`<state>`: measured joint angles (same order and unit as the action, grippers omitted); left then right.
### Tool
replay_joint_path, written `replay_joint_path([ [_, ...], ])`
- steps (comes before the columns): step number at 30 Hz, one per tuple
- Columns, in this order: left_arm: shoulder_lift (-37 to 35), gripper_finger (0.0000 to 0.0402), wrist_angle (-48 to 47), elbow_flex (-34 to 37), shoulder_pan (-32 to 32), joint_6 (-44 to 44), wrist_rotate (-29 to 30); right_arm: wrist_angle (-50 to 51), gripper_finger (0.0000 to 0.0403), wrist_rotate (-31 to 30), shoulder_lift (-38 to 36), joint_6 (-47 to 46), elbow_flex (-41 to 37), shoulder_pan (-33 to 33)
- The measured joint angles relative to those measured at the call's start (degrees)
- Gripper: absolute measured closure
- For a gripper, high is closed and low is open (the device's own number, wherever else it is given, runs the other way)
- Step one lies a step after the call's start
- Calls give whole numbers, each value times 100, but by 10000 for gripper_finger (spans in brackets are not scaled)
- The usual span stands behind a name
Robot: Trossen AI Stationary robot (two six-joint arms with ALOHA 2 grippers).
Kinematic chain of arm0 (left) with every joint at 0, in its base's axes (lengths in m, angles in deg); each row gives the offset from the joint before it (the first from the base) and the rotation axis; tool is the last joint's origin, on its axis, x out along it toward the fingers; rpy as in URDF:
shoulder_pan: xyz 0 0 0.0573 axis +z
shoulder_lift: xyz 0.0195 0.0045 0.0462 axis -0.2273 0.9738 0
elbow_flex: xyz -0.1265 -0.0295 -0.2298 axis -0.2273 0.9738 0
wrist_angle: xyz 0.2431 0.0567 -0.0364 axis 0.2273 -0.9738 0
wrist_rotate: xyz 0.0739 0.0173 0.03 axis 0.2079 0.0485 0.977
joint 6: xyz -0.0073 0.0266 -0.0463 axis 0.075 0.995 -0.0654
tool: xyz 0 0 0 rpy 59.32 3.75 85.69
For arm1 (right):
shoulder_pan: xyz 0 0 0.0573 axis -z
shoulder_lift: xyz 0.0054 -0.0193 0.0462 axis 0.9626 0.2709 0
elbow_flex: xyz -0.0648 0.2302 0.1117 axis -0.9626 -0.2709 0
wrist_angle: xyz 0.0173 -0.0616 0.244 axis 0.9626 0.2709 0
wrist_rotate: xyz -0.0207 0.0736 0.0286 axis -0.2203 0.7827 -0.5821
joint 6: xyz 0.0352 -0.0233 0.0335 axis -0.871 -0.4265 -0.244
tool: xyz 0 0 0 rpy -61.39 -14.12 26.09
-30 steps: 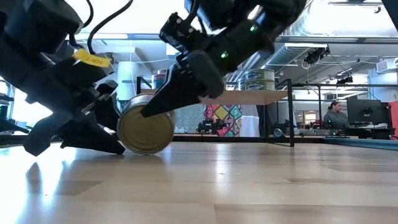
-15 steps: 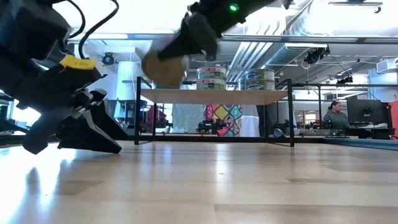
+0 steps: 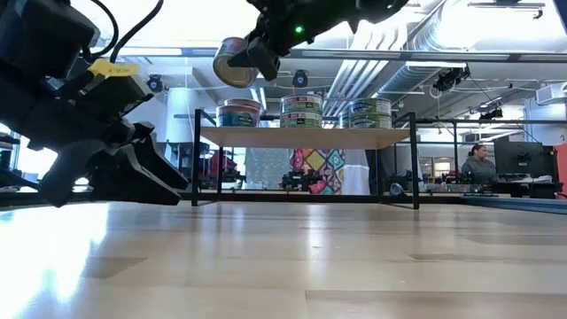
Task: Stack canned seafood by type on shelf
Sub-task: Stack the blue tuna can on top of the other blue tuna can, then return to Home Position
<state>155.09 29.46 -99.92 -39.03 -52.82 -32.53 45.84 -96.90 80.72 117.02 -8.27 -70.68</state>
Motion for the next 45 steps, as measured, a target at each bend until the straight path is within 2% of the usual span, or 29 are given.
replay_joint_path([
  [5,0,163,12,0,0,9,1,289,239,644,292,378,355,310],
  [10,-1,163,14,-2,0,-7,-2,669,239,216,630,1015,757,382],
  [13,-2,163,14,-4,0,-5,-2,1102,239,207,656,1021,962,463],
  [17,-2,163,16,-4,0,-5,-2,1446,239,-106,659,1005,1082,558],
  [21,-2,163,14,-4,0,-7,-2,1540,210,-83,660,991,1116,635],
  [25,-2,163,14,-4,0,-7,-2,1688,175,-17,660,593,1116,688],
  [36,-2,163,14,-4,0,-10,-1,1672,119,48,658,481,1126,692],
  [41,-4,163,14,-4,0,-14,0,1814,108,-131,658,253,1349,603],
  [45,-4,163,14,-4,0,-54,-1,2404,108,-456,655,-120,1751,330],
])
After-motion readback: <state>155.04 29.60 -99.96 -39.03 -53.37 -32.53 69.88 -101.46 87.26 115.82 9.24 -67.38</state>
